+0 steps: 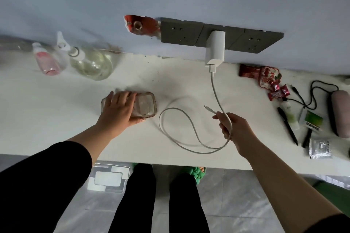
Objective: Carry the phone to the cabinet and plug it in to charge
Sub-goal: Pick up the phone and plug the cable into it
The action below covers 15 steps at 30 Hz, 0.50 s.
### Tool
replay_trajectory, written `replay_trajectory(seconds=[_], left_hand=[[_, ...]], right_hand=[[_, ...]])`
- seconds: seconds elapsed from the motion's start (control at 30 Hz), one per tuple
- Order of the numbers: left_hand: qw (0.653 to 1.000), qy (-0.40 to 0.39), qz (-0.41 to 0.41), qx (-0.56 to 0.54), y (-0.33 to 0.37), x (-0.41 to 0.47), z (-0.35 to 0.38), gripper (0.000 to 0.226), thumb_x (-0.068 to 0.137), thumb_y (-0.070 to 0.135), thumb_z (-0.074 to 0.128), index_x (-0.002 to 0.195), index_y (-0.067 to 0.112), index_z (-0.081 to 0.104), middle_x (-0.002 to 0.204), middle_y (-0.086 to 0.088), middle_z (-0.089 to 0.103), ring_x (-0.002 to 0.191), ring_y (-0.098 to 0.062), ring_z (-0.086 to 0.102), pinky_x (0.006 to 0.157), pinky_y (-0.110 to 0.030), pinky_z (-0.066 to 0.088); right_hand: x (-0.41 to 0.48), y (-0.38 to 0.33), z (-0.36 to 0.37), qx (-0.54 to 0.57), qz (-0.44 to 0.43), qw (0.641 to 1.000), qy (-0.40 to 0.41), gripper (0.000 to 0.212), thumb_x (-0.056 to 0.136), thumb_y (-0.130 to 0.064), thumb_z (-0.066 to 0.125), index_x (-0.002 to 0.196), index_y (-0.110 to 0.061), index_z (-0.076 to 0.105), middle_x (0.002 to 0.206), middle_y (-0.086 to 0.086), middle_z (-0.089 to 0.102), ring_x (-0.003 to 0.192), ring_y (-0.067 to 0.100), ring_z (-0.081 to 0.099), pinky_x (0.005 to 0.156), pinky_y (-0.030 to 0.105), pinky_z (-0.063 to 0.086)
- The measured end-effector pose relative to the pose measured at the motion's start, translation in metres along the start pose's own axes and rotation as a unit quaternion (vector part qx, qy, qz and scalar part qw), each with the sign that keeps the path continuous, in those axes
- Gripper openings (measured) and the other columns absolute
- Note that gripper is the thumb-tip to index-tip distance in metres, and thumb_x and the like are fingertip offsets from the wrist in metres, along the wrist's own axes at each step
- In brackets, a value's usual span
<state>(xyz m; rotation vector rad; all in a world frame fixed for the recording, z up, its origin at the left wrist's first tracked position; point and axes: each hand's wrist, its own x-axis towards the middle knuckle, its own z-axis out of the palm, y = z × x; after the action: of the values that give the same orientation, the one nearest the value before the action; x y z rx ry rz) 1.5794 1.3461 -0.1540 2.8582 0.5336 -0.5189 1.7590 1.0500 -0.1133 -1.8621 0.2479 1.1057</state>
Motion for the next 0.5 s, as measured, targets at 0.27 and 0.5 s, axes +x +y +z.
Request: replay_trajectory(seconds=[0.27, 0.5], left_hand=[[0.995, -0.027, 0.043, -0.081, 0.028, -0.015, -0.071, 0.082, 0.054, 0.056, 0.079, 0.112, 0.003, 0.058, 0.100, -0.013, 0.068, 0.096, -0.037, 0.059, 0.072, -0.046, 0.053], [0.982, 0.009, 0.111, -0.155, 0.085, -0.064, -0.178, 0.090, 0.055, 0.065, 0.073, 0.124, 0.011, 0.053, 0.108, -0.003, 0.068, 0.103, -0.028, 0.057, 0.083, -0.038, 0.053]], right_hand=[[-0.037, -0.043, -0.016, -0.069, -0.064, 0.991, 0.100, 0.017, 0.089, -0.026, 0.064, 0.078, -0.017, 0.074, 0.052, -0.001, 0.043, 0.050, 0.015, 0.035, 0.052, 0.029, 0.030], [-0.123, -0.101, -0.029, -0.097, -0.130, 0.980, 0.113, 0.012, 0.082, -0.039, 0.070, 0.076, -0.032, 0.077, 0.045, -0.010, 0.041, 0.043, 0.004, 0.029, 0.045, 0.020, 0.023]])
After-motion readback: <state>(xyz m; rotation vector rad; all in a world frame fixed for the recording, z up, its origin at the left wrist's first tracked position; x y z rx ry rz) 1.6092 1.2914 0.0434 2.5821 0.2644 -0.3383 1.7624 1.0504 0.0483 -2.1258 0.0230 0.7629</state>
